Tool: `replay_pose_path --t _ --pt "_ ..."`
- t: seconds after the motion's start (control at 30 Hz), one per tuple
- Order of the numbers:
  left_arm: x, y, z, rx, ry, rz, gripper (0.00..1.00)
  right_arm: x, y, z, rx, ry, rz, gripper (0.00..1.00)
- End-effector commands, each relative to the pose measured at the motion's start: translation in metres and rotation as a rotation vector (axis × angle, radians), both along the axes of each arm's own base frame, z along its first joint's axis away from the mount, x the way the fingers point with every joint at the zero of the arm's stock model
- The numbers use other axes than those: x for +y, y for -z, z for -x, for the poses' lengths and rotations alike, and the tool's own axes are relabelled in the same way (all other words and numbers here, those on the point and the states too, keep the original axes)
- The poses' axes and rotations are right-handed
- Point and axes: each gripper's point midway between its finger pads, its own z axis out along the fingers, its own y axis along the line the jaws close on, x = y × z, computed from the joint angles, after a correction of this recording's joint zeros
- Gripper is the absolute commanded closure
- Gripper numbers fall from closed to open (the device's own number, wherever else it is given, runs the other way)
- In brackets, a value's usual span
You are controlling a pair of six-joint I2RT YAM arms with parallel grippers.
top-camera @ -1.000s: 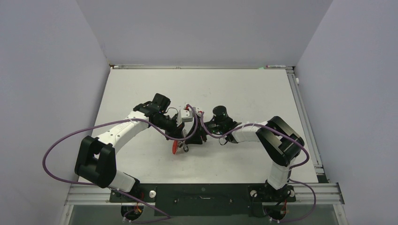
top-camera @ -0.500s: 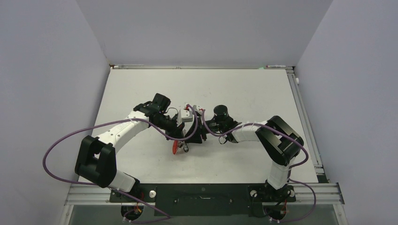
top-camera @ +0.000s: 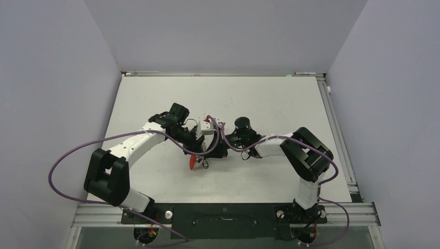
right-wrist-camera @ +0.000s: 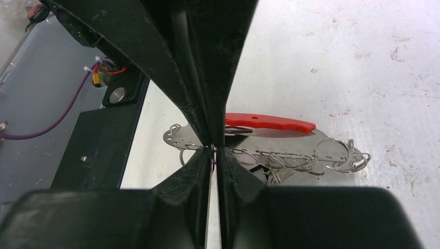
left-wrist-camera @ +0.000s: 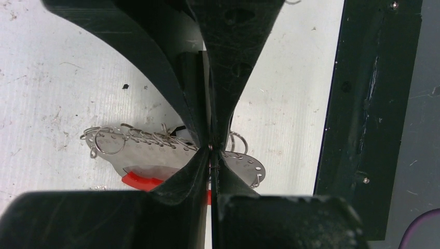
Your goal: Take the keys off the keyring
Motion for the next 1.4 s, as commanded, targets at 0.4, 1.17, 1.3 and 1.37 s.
replay_pose_path --t 0.4,1.17,1.3,1.37 --pt "0.011 -0.035 -0.035 0.161 -0.2 0.272 0.68 0.003 -0.03 -0.016 -0.108 0.042 -0.076 0.95" --pt "0.001 0.001 -0.025 0.354 -0.279 0.339 1.0 -0.001 -0.052 -0.014 -0.139 0.091 -0.213 0.95" --pt "-0.001 0.002 -0.026 0.394 -0.28 0.349 0.97 -0.002 -0.052 -0.014 -0.149 0.119 -0.24 0.95" --pt "-0.002 0.003 -0.027 0.415 -0.287 0.349 0.96 -0.002 -0.053 -0.014 -0.149 0.135 -0.258 0.95"
